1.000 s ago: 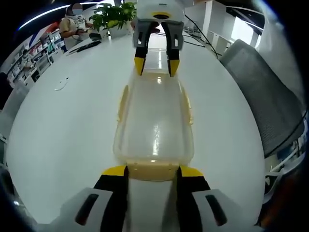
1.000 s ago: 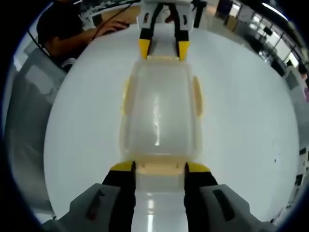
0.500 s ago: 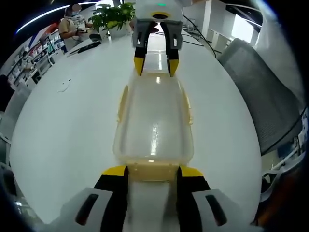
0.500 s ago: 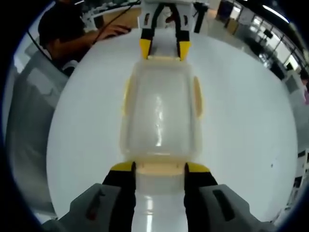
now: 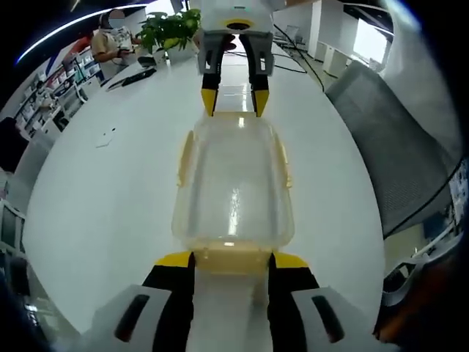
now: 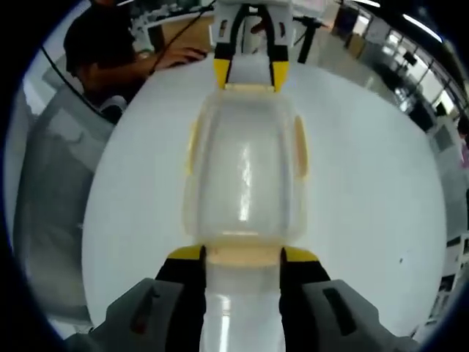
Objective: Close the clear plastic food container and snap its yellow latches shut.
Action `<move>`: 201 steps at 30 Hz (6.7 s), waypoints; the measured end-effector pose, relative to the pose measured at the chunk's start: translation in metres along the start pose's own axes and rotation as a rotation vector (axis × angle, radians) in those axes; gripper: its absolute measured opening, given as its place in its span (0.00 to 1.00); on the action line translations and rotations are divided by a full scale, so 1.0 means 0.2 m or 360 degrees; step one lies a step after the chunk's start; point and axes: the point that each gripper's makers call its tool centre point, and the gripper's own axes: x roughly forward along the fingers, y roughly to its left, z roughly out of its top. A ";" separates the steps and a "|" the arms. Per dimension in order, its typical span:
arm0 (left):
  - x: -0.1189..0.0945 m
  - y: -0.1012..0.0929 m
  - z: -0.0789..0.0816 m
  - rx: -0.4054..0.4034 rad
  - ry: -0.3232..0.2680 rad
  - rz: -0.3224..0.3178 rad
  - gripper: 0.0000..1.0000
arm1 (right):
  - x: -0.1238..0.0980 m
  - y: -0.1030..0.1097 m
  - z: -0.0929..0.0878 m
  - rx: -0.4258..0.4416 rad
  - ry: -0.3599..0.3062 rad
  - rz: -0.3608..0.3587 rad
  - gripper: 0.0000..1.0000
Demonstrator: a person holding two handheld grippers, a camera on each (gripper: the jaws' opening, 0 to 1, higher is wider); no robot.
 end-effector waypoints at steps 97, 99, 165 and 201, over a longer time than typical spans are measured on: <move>0.44 0.03 1.07 0.0142 -0.0034 0.0010 0.33 | -0.62 0.08 -0.98 0.0071 0.0082 -0.0036 0.35; 0.45 0.03 1.06 0.0136 -0.0032 0.0010 0.33 | -0.62 0.07 -0.98 0.0068 0.0083 -0.0035 0.35; 0.59 0.01 1.05 0.0152 -0.0083 0.0032 0.33 | -0.55 0.06 -1.08 0.0084 0.0135 -0.0011 0.36; 0.59 0.00 1.05 0.0157 -0.0084 0.0025 0.33 | -0.55 0.05 -1.09 0.0058 0.0141 0.0020 0.36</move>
